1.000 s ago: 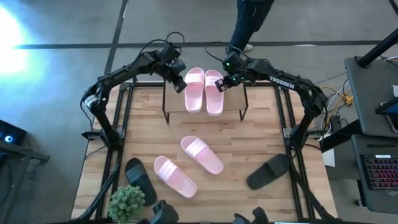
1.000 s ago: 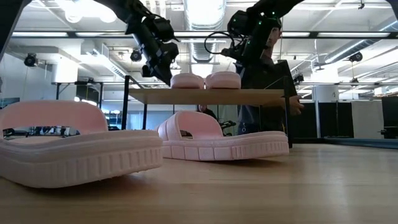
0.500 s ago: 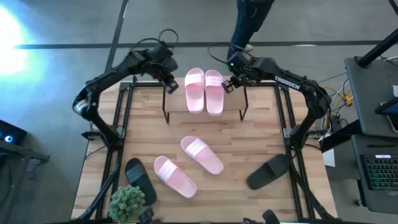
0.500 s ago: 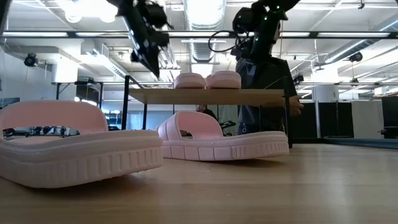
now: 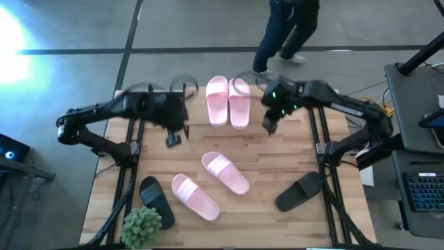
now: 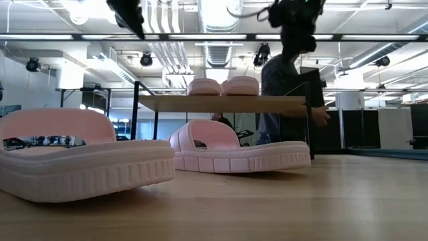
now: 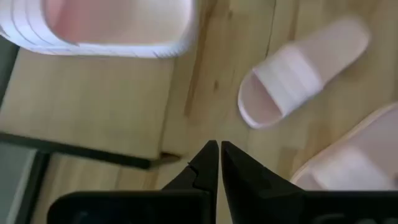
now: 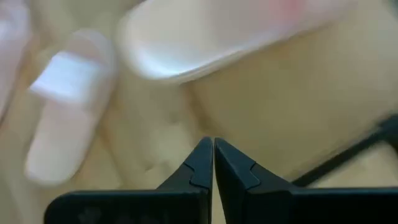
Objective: Pick and place slides into the shelf
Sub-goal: Put the pink sandal under the shelf
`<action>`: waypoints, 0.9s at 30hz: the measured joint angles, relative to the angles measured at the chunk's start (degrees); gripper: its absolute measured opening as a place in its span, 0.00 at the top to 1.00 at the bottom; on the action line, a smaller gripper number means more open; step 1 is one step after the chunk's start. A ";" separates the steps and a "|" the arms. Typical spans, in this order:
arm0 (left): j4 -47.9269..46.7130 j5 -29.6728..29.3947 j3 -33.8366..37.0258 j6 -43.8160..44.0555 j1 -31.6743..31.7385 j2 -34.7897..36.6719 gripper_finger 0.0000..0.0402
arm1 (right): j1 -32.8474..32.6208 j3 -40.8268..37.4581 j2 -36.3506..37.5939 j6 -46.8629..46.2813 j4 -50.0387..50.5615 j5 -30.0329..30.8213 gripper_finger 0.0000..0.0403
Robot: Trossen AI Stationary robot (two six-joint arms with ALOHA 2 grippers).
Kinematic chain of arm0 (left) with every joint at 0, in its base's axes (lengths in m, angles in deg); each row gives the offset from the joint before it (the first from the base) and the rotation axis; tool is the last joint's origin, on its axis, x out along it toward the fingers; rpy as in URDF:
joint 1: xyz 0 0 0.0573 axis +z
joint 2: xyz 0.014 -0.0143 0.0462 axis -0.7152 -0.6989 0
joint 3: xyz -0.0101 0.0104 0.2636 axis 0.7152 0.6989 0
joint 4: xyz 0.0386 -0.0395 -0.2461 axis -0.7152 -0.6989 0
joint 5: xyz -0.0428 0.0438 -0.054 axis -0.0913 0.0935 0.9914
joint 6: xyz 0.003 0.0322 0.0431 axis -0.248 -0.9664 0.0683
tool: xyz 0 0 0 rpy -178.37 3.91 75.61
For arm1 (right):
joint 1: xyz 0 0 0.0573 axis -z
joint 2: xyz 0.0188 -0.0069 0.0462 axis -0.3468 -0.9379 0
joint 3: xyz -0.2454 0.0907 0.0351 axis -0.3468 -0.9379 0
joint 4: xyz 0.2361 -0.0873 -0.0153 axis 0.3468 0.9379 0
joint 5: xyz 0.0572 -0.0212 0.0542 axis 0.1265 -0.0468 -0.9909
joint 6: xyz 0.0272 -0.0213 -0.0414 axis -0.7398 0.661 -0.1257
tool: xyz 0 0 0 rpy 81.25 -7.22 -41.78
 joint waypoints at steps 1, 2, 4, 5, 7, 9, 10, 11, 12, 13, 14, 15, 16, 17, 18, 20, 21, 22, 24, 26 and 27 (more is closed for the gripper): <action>-0.46 -3.78 1.15 2.03 -3.65 0.46 0.99 | -1.89 -1.31 1.21 0.04 -0.67 0.42 0.98; -0.97 -7.11 2.17 4.48 -7.04 0.67 0.99 | -3.91 -2.56 2.41 0.02 -1.73 1.21 0.98; -1.10 -12.36 3.75 9.83 -13.44 0.72 0.99 | -8.12 -5.07 5.01 0.02 -3.88 3.47 0.98; -1.08 -14.85 4.27 13.01 -16.48 0.74 0.99 | -9.99 -6.36 6.20 0.05 -5.11 4.67 0.98; -1.23 -18.79 4.73 19.39 -21.80 0.36 0.99 | -13.56 -8.52 7.73 0.43 -7.31 5.70 0.97; -1.25 -21.79 4.95 25.65 -26.10 -0.53 0.99 | -16.64 -10.09 8.09 0.37 -8.86 5.86 0.96; -1.25 -22.67 5.09 28.95 -27.94 -1.17 0.98 | -18.22 -10.71 8.01 -0.07 -9.67 5.92 0.94; -1.26 -23.19 5.24 32.12 -29.61 -1.87 0.98 | -19.66 -11.17 7.73 -0.64 -10.45 6.27 0.92; -1.27 -23.74 5.45 35.04 -31.09 -2.68 0.96 | -21.10 -11.52 7.34 -0.86 -11.06 6.98 0.90; -1.42 -23.83 5.68 37.67 -32.42 -3.46 0.95 | -22.64 -11.73 6.65 -0.83 -11.64 7.86 0.87; -2.04 -23.84 5.85 40.33 -33.77 -4.41 0.92 | -24.23 -11.85 5.90 -0.74 -12.54 9.06 0.84; -3.03 -23.78 5.98 43.13 -35.12 -5.49 0.90 | -25.72 -11.91 5.05 -0.49 -13.43 10.32 0.81; -3.99 -23.67 6.12 45.67 -36.32 -6.68 0.87 | -27.05 -11.91 3.99 0.08 -14.12 11.70 0.78; -4.80 -23.58 6.22 47.71 -37.41 -7.97 0.84 | -28.29 -11.87 3.05 0.47 -14.80 13.15 0.75; -5.48 -23.43 6.24 49.39 -38.45 -9.01 0.81 | -29.40 -11.71 2.08 1.01 -15.32 14.86 0.72; -7.00 -23.13 6.24 52.48 -40.74 -11.01 0.77 | -30.99 -11.34 0.10 2.96 -16.55 17.83 0.67; -7.51 -23.06 6.24 54.33 -41.88 -11.86 0.75 | -31.64 -11.23 -0.96 4.31 -16.96 18.59 0.65; -7.77 -23.01 6.21 56.46 -43.09 -12.71 0.74 | -32.12 -11.21 -1.99 5.75 -17.54 18.93 0.63; -7.67 -22.99 6.08 59.89 -45.46 -14.26 0.73 | -32.88 -11.26 -4.21 8.99 -19.14 18.96 0.60; -7.72 -23.03 6.00 63.73 -47.79 -15.50 0.73 | -33.46 -11.29 -6.54 12.25 -19.85 18.93 0.58; -7.70 -23.21 5.96 65.99 -48.86 -15.99 0.73 | -33.69 -11.30 -7.85 13.59 -20.26 18.91 0.58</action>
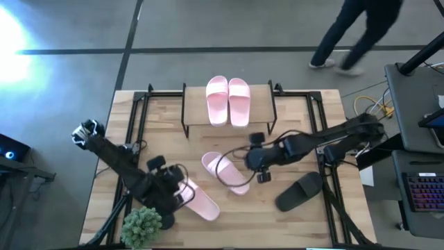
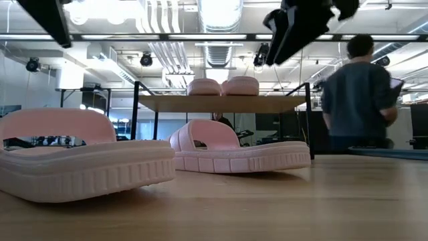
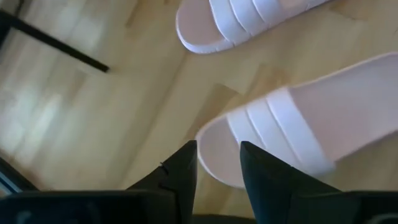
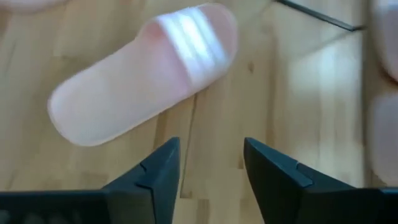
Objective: Pick and place slides into the shelf
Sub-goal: Put the pink sandal under the shelf
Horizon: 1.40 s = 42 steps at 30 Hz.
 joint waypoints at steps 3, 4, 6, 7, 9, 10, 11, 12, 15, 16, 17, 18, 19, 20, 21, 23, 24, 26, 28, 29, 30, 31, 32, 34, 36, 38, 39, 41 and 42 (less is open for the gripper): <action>-0.02 -0.52 -0.03 6.32 -2.71 -1.28 0.73 | -0.07 0.00 -4.05 3.13 -2.30 -0.04 0.56; -0.04 -0.63 -0.03 8.24 -3.37 -1.65 0.73 | -0.04 0.07 -5.44 3.96 -3.46 0.00 0.56; -0.04 -0.67 -0.03 10.97 -4.36 -2.20 0.73 | -0.02 0.48 -7.74 5.66 -6.34 0.04 0.56; -0.04 -0.80 -0.03 12.12 -4.81 -2.44 0.73 | -0.02 0.67 -8.83 6.55 -7.92 0.04 0.56; -0.04 -0.96 -0.03 13.41 -5.14 -2.83 0.73 | -0.04 1.17 -10.77 8.27 -11.01 0.03 0.56; -0.04 -1.04 -0.03 13.83 -5.21 -3.00 0.73 | -0.04 1.46 -11.73 9.13 -12.32 0.02 0.56; -0.04 -1.08 -0.03 14.39 -5.21 -3.08 0.73 | -0.06 1.75 -12.64 9.89 -13.53 0.02 0.56; -0.02 -1.16 -0.03 14.76 -5.21 -3.10 0.73 | -0.04 2.06 -13.46 10.68 -14.53 0.06 0.56; -0.04 -1.85 -0.03 14.91 -5.21 -3.05 0.73 | -0.01 2.82 -15.58 12.62 -16.14 0.25 0.56; -0.10 -2.14 -0.03 14.91 -5.21 -2.94 0.73 | 0.00 3.03 -16.30 13.38 -16.44 0.27 0.56; -0.20 -2.25 -0.03 14.91 -5.21 -2.82 0.73 | 0.00 3.20 -16.94 14.07 -16.92 0.26 0.56; -0.39 -2.41 -0.03 14.91 -5.21 -2.69 0.73 | 0.00 3.26 -17.60 14.67 -17.33 0.26 0.56; -0.75 -2.49 -0.03 14.91 -5.21 -2.53 0.73 | 0.00 3.26 -18.33 15.01 -17.77 0.28 0.56; -1.07 -2.56 -0.03 14.91 -5.21 -2.51 0.73 | 0.00 3.26 -18.96 15.23 -18.59 0.28 0.56; -1.09 -2.60 -0.03 14.91 -5.21 -2.49 0.73 | 0.00 3.26 -19.49 15.42 -19.32 0.26 0.56; -1.13 -2.75 -0.01 14.91 -5.21 -2.47 0.73 | 0.16 3.26 -20.86 15.98 -21.92 0.56 0.56; -1.13 -2.93 0.01 14.91 -5.21 -2.46 0.73 | 0.26 3.26 -21.37 16.18 -22.98 0.96 0.56; -1.19 -3.03 0.06 14.91 -5.21 -2.45 0.73 | 0.52 3.42 -22.78 16.87 -25.32 2.57 0.56; -1.09 -3.06 0.10 14.96 -5.21 -2.44 0.73 | 0.79 3.58 -23.79 18.31 -26.63 4.24 0.57; -1.13 -3.17 0.10 14.96 -5.21 -2.44 0.73 | 1.00 3.85 -24.37 19.03 -26.62 4.75 0.58; -1.03 -3.27 0.10 14.97 -5.21 -2.44 0.73 | 1.25 4.26 -24.89 19.46 -26.61 5.11 0.60; -1.04 -3.41 0.14 14.98 -5.21 -2.44 0.73 | 1.54 4.45 -25.36 19.52 -26.62 5.13 0.62; -1.09 -3.45 0.21 14.98 -5.21 -2.44 0.73 | 1.84 4.48 -25.63 19.46 -25.91 5.08 0.64; -1.06 -3.59 0.33 14.99 -5.21 -2.44 0.73 | 2.50 4.48 -26.50 18.35 -25.50 5.06 0.71; -1.07 -3.59 0.46 14.98 -5.19 -2.44 0.73 | 3.11 4.46 -26.59 16.44 -24.62 4.99 0.80; -1.06 -3.63 0.65 14.98 -5.19 -2.42 0.73 | 3.61 4.23 -26.47 14.85 -24.31 5.04 0.90; -1.09 -3.60 0.73 14.98 -5.19 -2.42 0.73 | 3.75 4.18 -26.18 14.26 -24.14 5.34 0.94; -1.09 -3.78 0.74 15.00 -5.19 -2.42 0.73 | 3.87 4.10 -25.34 12.59 -22.89 7.94 0.96; -1.09 -4.02 0.75 14.98 -5.17 -2.42 0.73 | 3.89 3.96 -24.67 11.49 -22.02 10.33 0.96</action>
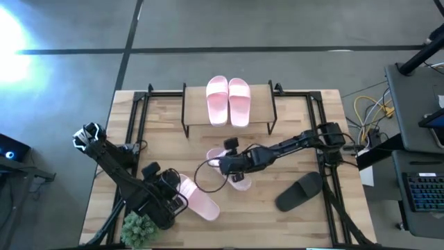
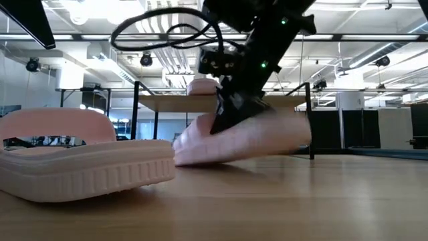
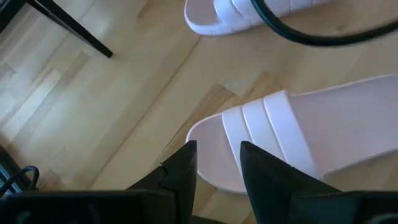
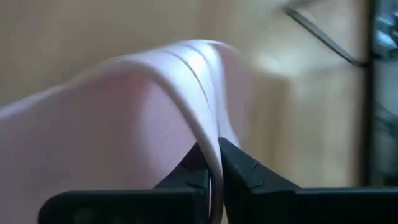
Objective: Pick and place slides into the shelf
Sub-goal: Put the pink sandal under the shelf
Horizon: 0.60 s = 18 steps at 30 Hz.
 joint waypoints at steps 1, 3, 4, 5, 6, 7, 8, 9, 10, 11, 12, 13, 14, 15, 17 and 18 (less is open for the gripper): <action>0.00 -0.51 0.04 0.02 0.00 0.00 0.73 | 0.08 -0.03 0.73 -1.24 0.85 2.14 0.96; 0.00 -1.56 0.05 -0.01 0.06 0.00 0.73 | 0.11 -0.02 2.68 -4.69 3.82 6.52 0.97; -0.04 -2.29 0.06 -0.01 0.09 0.00 0.73 | 0.11 -0.01 3.87 -6.99 5.74 8.18 0.97; -0.02 -2.77 0.12 -0.03 0.17 0.00 0.73 | 0.11 -0.01 4.89 -9.38 7.90 9.92 0.97; 0.00 -3.09 0.22 -0.01 0.30 0.00 0.73 | 0.11 -0.01 5.84 -11.99 10.27 12.03 0.97; -0.04 -3.35 0.33 -0.05 0.43 0.00 0.73 | 0.02 -0.08 6.72 -14.74 13.16 14.11 0.97; -0.04 -3.61 0.45 -0.05 0.52 0.00 0.73 | -0.03 -0.14 7.43 -17.62 16.58 16.27 0.97; -0.05 -3.83 0.62 -0.05 0.61 0.00 0.73 | -0.04 -0.20 8.15 -20.72 20.06 18.06 0.97; -0.04 -4.00 0.81 -0.07 0.77 0.00 0.73 | -0.04 -0.20 8.69 -24.06 23.45 19.16 0.97; -0.20 -4.09 1.01 -0.12 0.83 0.00 0.73 | -0.04 -0.20 9.30 -27.40 26.80 19.87 0.97; -0.48 -4.16 1.11 -0.21 0.85 0.00 0.73 | -0.04 -0.26 9.81 -30.48 30.34 20.16 0.97; -0.78 -4.24 1.19 -0.25 0.86 0.00 0.73 | -0.02 -0.43 10.09 -33.46 33.62 20.22 0.97; -1.23 -4.38 1.33 -0.27 0.93 0.00 0.73 | -0.02 -0.71 10.34 -36.52 36.49 20.64 0.97; -1.60 -4.57 1.55 -0.29 0.99 0.00 0.73 | -0.14 -1.09 10.39 -39.46 39.02 21.53 0.97; -2.21 -5.17 1.78 -0.31 1.07 0.00 0.73 | -0.62 -2.30 10.43 -44.56 42.94 24.24 0.97; -2.72 -5.67 1.78 -0.31 1.11 0.00 0.73 | -0.82 -3.06 10.62 -46.16 43.66 25.15 0.97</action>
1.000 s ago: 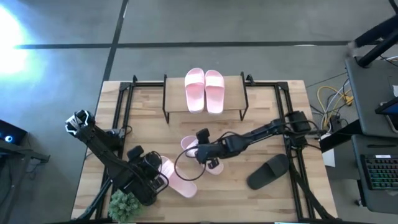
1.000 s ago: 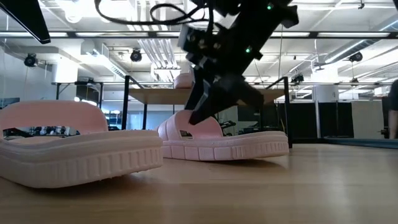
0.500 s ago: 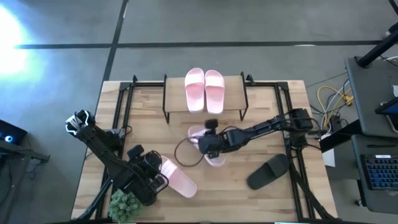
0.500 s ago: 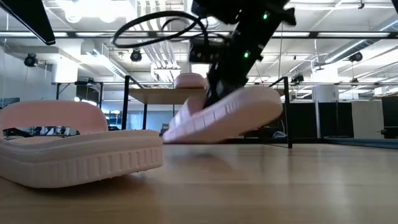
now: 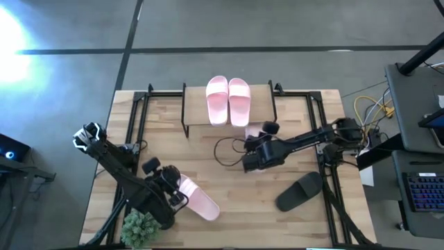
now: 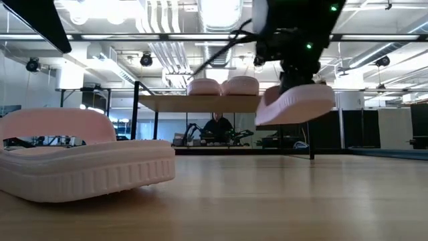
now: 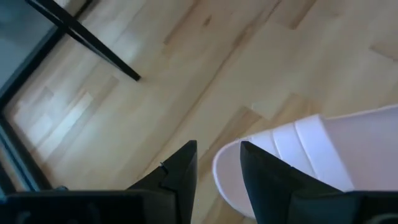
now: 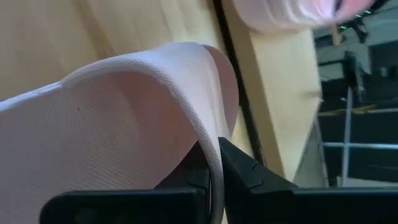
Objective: Pick and place slides into the shelf
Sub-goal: Put the pink sandal under the shelf
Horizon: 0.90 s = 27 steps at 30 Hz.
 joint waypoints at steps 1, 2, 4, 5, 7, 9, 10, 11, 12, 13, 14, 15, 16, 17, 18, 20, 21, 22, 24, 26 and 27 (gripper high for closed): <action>-0.55 -0.21 0.03 -0.08 0.03 0.00 0.73 | -0.22 -0.90 0.24 -0.87 -0.06 0.45 0.97; -0.90 -0.48 0.07 -0.11 0.15 0.00 0.73 | -0.49 -1.85 0.46 -1.14 -0.35 0.55 0.97; -1.46 -1.35 0.09 -0.17 0.15 0.00 0.73 | -0.95 -3.87 0.51 -0.99 -2.06 0.55 0.97; -1.82 -1.59 0.09 -0.21 0.15 0.00 0.73 | -1.06 -4.93 0.51 -0.96 -3.34 0.52 0.97; -2.12 -1.78 0.09 -0.28 0.19 0.00 0.73 | -1.13 -7.10 0.54 0.02 -6.19 0.46 0.97; -2.70 -1.78 0.09 -0.29 0.22 0.00 0.73 | -1.06 -9.10 0.60 2.19 -10.25 -0.58 0.97; -3.02 -1.80 0.09 -0.31 0.22 0.00 0.73 | -0.85 -10.10 0.60 3.67 -12.58 -1.23 0.97; -3.05 -1.82 0.09 -0.31 0.28 0.00 0.73 | -0.61 -11.08 0.60 5.55 -14.69 -1.62 0.97; -2.96 -1.81 0.10 -0.31 0.38 0.00 0.73 | -0.38 -11.93 0.60 7.69 -16.71 -1.73 0.97; -2.90 -1.80 0.11 -0.31 0.45 0.00 0.73 | -0.10 -12.65 0.60 9.88 -19.02 -1.75 0.97; -2.91 -1.84 0.11 -0.31 0.50 0.00 0.73 | 0.28 -13.28 0.60 12.03 -21.28 -1.76 0.97; -2.94 -1.84 0.11 -0.31 0.53 0.00 0.73 | 0.78 -13.84 0.60 13.77 -23.05 -1.82 0.97; -2.92 -1.84 0.11 -0.31 0.61 0.00 0.73 | 1.37 -14.39 0.60 15.12 -24.35 -1.96 0.97; -2.88 -1.82 0.11 -0.31 0.75 0.00 0.73 | 2.06 -14.78 0.60 15.91 -25.07 -2.31 0.97; -2.90 -1.82 0.11 -0.31 0.87 0.00 0.73 | 2.82 -15.05 0.60 16.05 -25.37 -2.84 0.97; -2.90 -1.82 0.11 -0.31 0.91 0.00 0.73 | 4.37 -15.60 0.60 15.57 -25.35 -4.11 0.97; -2.89 -1.82 0.11 -0.31 0.99 0.00 0.73 | 4.99 -15.87 0.60 15.21 -25.19 -4.44 0.97; -2.90 -1.80 0.11 -0.31 1.01 0.00 0.73 | 5.49 -16.12 0.60 14.87 -25.15 -4.47 0.97; -2.91 -1.49 0.11 -0.31 1.01 0.00 0.73 | 6.06 -16.22 0.61 14.35 -25.32 -4.47 0.97; -2.90 -1.39 0.11 -0.31 1.01 0.00 0.73 | 6.17 -16.22 0.62 14.04 -25.55 -4.54 0.97; -2.92 -1.38 0.11 -0.31 1.04 0.00 0.73 | 6.17 -16.22 0.62 14.02 -25.64 -4.74 0.97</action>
